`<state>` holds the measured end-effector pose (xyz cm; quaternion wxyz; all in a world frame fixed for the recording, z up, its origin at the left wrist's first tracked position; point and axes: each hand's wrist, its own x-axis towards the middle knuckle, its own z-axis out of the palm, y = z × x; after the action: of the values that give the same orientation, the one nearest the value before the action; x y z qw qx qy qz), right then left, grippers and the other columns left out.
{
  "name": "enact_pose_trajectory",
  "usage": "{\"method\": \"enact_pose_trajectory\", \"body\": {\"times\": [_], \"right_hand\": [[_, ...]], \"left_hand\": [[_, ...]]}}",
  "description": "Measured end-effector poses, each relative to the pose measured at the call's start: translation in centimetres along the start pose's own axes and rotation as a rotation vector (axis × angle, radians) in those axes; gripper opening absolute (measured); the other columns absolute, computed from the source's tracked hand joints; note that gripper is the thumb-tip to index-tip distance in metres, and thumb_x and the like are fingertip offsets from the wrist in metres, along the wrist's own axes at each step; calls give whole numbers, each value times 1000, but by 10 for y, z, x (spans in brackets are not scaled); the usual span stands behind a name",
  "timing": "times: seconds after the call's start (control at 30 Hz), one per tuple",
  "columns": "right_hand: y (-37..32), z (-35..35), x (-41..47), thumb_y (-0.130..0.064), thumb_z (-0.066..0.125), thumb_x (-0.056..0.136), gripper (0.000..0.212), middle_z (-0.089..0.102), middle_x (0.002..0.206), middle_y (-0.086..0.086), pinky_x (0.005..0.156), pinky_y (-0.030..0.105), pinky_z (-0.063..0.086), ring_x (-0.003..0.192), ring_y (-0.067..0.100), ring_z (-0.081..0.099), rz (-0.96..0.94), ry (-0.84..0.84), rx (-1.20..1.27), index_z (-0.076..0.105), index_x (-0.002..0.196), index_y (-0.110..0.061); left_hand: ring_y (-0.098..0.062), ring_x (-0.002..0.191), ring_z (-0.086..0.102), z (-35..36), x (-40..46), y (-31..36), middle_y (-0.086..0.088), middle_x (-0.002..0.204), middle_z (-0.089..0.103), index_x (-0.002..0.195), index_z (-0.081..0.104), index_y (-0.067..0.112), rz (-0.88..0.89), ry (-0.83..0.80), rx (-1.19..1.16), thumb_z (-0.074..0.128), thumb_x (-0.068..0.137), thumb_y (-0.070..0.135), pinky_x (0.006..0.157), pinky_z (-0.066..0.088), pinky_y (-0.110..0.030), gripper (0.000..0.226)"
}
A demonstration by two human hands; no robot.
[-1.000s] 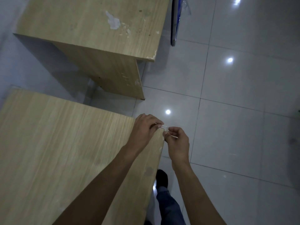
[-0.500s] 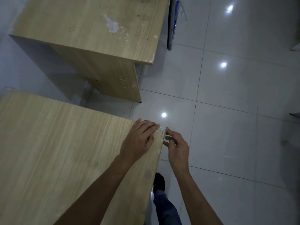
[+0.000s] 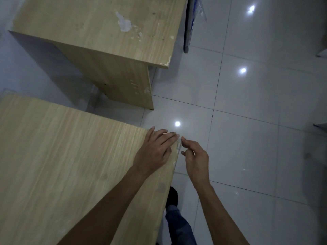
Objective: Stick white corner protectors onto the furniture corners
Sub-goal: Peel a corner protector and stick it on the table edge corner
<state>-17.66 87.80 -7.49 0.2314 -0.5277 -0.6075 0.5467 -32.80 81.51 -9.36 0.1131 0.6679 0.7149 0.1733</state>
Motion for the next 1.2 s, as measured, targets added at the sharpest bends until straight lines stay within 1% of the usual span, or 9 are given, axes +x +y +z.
{"method": "enact_pose_trajectory", "body": {"times": [0.2, 0.43, 0.57, 0.7, 0.8, 0.97, 1.03, 1.13, 1.2], "right_hand": [[-2, -1, -2, 11, 42, 92, 42, 64, 111, -3, 88, 21, 53, 99, 1, 61, 13, -20, -3, 63, 121, -11], [-5, -11, 3, 12, 41, 91, 45, 61, 120, 2, 92, 8, 41, 107, 12, 57, -58, -120, -182, 62, 124, -9], [-6, -14, 7, 13, 40, 91, 45, 62, 120, 2, 88, -1, 36, 104, 6, 57, -15, -151, -147, 63, 122, -8], [-5, -18, 7, 12, 38, 92, 46, 60, 124, 2, 89, -2, 34, 108, 5, 55, 40, -192, -89, 61, 124, -11], [-4, -16, 7, 13, 37, 92, 47, 60, 125, 2, 90, -2, 34, 108, 4, 55, 54, -199, -69, 62, 124, -11], [-5, -18, 9, 12, 37, 92, 46, 61, 124, 1, 87, -4, 34, 103, -2, 54, 64, -209, -67, 62, 123, -12], [-6, -19, 8, 10, 38, 93, 46, 60, 126, 0, 91, 0, 36, 107, 1, 54, 79, -223, -60, 60, 126, -14], [-7, -17, 2, 8, 35, 95, 48, 55, 131, -4, 109, 25, 39, 117, 5, 51, 142, -237, 2, 55, 133, -15], [-7, -15, -6, 8, 33, 96, 49, 52, 133, -8, 112, 33, 36, 121, 3, 48, 164, -249, 28, 51, 136, -15]], "left_hand": [[-18, 126, 44, -2, -2, 2, 4, 135, 53, 135, 50, 20, 18, -28, 44, 43, 91, 20, 112, 26, -53, 44], [-23, 133, 35, -3, -10, 8, 3, 141, 49, 141, 43, 19, -35, -62, 111, 38, 87, 18, 114, 18, -57, 54], [-23, 138, 27, -9, -11, 10, 5, 146, 45, 143, 41, 22, -56, -121, 165, 36, 88, 22, 115, 14, -55, 55], [-28, 136, 34, -16, -13, 17, 1, 146, 45, 141, 44, 24, -146, -170, 163, 35, 86, 26, 112, 15, -56, 56], [-32, 134, 41, -16, -17, 17, -3, 144, 48, 141, 44, 23, -167, -144, 124, 40, 84, 16, 111, 15, -57, 57], [-39, 141, 26, -17, -16, 17, -11, 147, 40, 144, 39, 28, -223, -143, 41, 45, 79, -3, 114, 5, -51, 72], [-39, 142, 24, -18, -16, 19, -11, 149, 38, 145, 36, 29, -231, -151, 52, 49, 81, -1, 114, 5, -51, 72], [-38, 143, 21, -18, -17, 22, -10, 150, 37, 147, 32, 30, -228, -173, 55, 53, 82, 1, 113, 4, -51, 74], [-38, 143, 20, -20, -17, 21, -9, 150, 35, 147, 30, 31, -235, -187, 47, 51, 83, 2, 113, 3, -50, 73]]}}
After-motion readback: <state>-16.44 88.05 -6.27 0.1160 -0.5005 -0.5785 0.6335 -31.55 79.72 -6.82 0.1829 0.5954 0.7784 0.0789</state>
